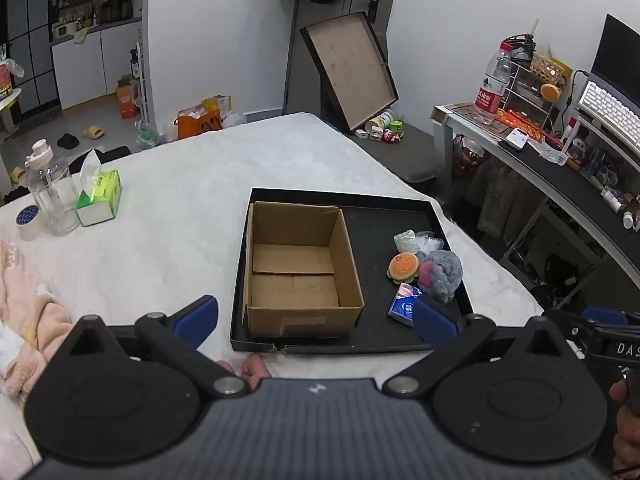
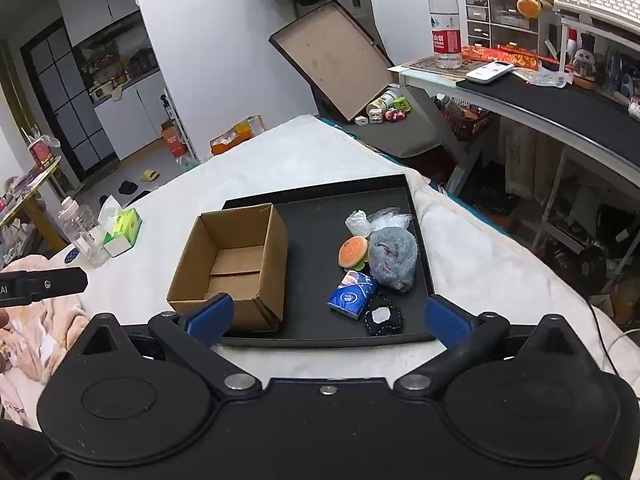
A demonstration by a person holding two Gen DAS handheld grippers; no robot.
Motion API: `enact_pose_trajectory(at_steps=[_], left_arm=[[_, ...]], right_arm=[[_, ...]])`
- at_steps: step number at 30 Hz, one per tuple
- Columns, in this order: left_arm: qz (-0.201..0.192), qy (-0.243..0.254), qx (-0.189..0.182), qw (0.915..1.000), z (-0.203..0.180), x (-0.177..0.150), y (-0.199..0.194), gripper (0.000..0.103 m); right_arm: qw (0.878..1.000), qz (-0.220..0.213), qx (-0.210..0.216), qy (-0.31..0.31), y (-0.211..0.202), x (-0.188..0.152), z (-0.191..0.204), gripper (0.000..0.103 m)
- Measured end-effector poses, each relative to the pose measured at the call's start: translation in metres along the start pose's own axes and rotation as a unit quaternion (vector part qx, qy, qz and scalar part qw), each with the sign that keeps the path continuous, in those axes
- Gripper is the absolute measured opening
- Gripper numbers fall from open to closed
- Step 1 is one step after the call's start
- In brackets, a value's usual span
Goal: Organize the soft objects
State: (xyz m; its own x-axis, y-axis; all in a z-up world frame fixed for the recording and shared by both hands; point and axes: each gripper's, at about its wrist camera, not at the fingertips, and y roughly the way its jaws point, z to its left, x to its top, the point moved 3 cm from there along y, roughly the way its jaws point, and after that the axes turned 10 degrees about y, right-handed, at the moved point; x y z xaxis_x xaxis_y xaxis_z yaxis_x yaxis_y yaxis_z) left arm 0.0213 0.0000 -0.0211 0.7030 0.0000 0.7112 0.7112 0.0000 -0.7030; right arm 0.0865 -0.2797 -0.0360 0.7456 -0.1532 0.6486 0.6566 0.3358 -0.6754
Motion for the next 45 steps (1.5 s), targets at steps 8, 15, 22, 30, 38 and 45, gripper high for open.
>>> enact_pose_trajectory(at_steps=[8, 15, 22, 30, 38, 45], left_arm=[[-0.003, 0.006, 0.004, 1.0000, -0.003, -0.001, -0.006, 0.103], [-0.006, 0.011, 0.005, 0.9999, -0.018, -0.002, -0.013, 0.103], [-0.008, 0.013, 0.001, 0.9999, -0.017, 0.000, -0.020, 0.103], [-0.011, 0.013, 0.003, 0.9998, -0.016, 0.000, -0.023, 0.103], [-0.013, 0.013, 0.004, 0.9998, -0.016, 0.000, -0.024, 0.103], [-0.013, 0.014, 0.003, 0.9998, -0.016, -0.001, -0.025, 0.103]], right_arm=[[1.000, -0.002, -0.005, -0.013, -0.007, 0.002, 0.002, 0.103], [1.000, -0.009, -0.004, -0.016, -0.016, 0.001, 0.004, 0.103], [1.000, -0.012, -0.003, -0.019, -0.020, 0.001, 0.006, 0.103], [1.000, -0.014, -0.006, -0.020, -0.022, -0.001, 0.007, 0.103], [1.000, -0.015, -0.004, -0.022, -0.026, 0.000, 0.008, 0.103], [1.000, -0.016, -0.004, -0.023, -0.027, 0.000, 0.009, 0.103]])
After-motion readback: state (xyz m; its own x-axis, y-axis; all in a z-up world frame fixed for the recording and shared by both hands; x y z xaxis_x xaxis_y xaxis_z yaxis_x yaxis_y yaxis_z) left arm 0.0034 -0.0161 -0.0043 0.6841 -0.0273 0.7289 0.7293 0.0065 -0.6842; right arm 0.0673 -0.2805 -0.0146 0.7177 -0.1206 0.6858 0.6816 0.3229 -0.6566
